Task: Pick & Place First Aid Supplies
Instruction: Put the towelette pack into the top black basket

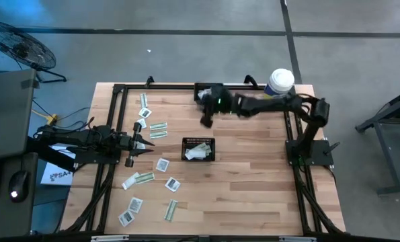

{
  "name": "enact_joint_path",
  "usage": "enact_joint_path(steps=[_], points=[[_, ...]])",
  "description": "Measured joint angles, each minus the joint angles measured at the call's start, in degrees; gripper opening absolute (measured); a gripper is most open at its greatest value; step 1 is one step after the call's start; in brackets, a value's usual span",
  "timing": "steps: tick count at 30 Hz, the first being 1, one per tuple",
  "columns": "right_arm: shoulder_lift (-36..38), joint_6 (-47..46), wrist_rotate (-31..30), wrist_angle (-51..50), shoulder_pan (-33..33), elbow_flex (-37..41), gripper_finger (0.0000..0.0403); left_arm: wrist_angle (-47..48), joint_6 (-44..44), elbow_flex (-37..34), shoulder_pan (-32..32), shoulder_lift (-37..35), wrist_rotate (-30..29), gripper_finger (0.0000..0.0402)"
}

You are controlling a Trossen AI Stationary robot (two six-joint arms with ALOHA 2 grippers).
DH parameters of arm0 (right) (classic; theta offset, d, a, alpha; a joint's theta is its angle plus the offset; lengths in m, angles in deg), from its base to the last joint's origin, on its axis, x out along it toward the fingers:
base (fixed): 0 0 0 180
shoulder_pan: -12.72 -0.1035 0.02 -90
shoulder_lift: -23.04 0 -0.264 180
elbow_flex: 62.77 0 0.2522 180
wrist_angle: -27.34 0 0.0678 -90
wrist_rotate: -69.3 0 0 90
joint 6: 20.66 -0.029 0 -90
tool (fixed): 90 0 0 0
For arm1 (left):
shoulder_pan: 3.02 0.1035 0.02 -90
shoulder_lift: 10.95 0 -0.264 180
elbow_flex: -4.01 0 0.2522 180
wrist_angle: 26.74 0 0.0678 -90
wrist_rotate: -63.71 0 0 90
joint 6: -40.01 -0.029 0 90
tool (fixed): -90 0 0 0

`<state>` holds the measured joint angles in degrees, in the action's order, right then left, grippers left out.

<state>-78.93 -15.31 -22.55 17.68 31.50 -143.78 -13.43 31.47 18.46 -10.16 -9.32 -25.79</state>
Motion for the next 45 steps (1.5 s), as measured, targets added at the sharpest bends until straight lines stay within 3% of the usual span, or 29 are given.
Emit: enact_joint_path(steps=[8, 15, 19, 25, 29, 35, 45], points=[[1.00, -1.30, -8.79, -0.76, -23.10, 0.00, 0.0056, -0.03, 0.76, 0.00, 0.00, -0.01, 0.29, 0.0092], [0.80, -7.71, -20.13, 2.05, -40.10, 0.02, 0.0043, -0.70, 14.29, 0.00, 0.00, 0.00, 1.68, 0.0092], [-0.33, -13.81, -24.23, 3.62, -46.32, 0.00, 0.0032, -0.62, 21.60, 0.00, 0.00, 0.00, 2.49, 0.0092], [-3.24, -15.96, -27.45, 9.79, -51.80, 0.04, 0.0018, -5.57, 27.84, 0.00, -0.45, 0.43, 8.22, 0.0092], [-4.20, -15.64, -31.88, 14.01, -54.21, 0.04, 0.0010, -8.72, 28.00, -0.02, -5.83, 3.54, 8.88, 0.0092], [-4.24, -15.87, -35.80, 14.61, -56.26, 0.04, 0.0002, -17.53, 24.17, 0.08, -19.74, 13.49, -0.66, 0.0092], [-4.24, -18.28, -37.05, 14.24, -56.45, 0.04, 0.0002, -17.82, 20.03, 8.70, -38.71, 37.49, -24.05, 0.0092]])
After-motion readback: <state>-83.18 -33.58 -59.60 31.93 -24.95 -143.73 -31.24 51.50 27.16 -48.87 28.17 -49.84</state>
